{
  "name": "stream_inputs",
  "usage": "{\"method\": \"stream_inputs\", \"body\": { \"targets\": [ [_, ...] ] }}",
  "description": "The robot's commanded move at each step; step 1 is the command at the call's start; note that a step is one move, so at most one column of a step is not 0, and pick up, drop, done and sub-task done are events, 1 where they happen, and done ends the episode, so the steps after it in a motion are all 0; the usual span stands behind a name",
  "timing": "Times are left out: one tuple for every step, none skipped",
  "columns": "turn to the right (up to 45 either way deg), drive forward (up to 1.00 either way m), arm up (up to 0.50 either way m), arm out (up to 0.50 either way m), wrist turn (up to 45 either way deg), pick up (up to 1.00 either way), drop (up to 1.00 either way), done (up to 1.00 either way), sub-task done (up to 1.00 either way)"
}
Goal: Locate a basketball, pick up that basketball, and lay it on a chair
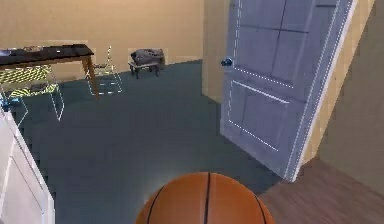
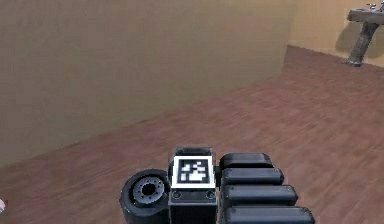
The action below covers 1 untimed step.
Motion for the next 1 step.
{"method": "stream_inputs", "body": {
  "targets": [
    [6.0,0.0,0.0,0.0,0.0,0.0,0.0,0.0,0.0]
  ]
}}
